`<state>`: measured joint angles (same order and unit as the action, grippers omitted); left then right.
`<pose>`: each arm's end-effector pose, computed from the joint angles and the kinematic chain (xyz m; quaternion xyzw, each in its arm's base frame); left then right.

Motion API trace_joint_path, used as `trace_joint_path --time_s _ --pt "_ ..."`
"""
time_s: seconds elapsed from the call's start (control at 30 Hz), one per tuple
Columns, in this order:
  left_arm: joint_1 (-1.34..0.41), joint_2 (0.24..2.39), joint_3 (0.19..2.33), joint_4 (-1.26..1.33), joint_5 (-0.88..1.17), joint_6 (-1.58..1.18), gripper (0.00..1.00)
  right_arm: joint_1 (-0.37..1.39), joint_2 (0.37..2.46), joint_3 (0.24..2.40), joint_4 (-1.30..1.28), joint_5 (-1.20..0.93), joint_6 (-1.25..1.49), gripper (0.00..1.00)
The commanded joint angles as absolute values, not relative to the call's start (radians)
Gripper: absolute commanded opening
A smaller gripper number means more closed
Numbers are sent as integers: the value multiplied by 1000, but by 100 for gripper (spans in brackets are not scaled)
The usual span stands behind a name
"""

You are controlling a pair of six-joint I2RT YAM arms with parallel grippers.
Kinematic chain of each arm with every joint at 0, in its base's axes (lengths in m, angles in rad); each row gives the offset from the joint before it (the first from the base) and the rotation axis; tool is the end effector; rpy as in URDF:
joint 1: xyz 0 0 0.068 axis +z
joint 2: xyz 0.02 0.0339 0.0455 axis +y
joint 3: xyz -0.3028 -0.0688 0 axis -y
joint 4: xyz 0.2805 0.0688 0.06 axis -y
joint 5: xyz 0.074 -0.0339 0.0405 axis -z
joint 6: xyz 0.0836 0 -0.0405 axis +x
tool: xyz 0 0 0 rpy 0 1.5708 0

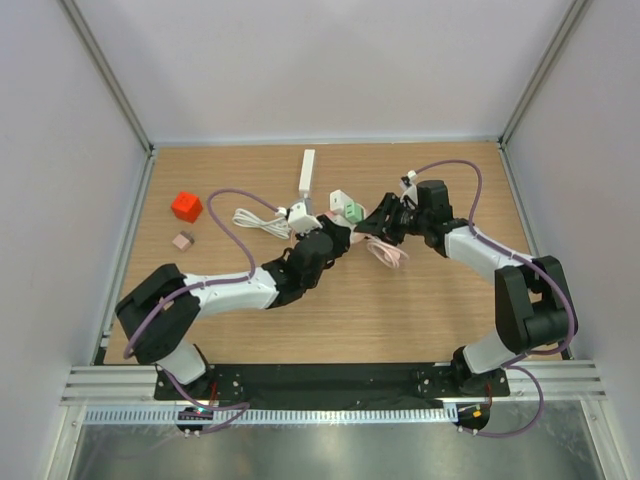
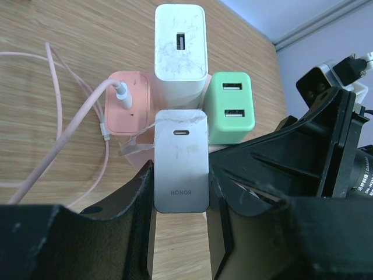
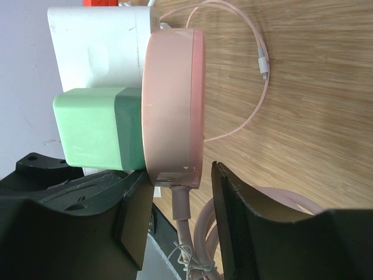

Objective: Pull the plug off the socket

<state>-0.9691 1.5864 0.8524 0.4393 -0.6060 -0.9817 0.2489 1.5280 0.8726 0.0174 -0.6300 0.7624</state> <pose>0.2712 -0.3108 0.2315 -0.1826 0.7655 -0.3363 0.5173 0.3559 0.1413 0.2083 0.0809 0.8568 0.4492 0.2400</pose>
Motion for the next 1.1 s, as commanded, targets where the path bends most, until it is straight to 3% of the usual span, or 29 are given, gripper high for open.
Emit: trace_joint_path --time_s 0.0,0.37,0.5,0.53,0.57,0.9,1.07 --pt "-1014 1543 943 742 -623 -1063 0 247 1545 910 118 -543 822 51" --pt "-1034 1591 979 747 -663 -1126 0 247 1560 916 117 -473 856 49" --pt "-1045 1614 1000 747 -672 -1143 0 247 1569 930 107 -436 833 28" --pt "-1046 1620 1006 747 -670 -1147 0 247 1572 937 95 -425 804 10" --pt "-1048 1624 1011 747 -669 -1147 0 248 1572 942 88 -413 786 1" --pt "-1052 1577 980 678 -661 -1161 0 252 1457 881 23 -92 433 1" --pt "-1051 1525 971 575 -681 -1187 0 250 1411 851 37 -43 381 1"
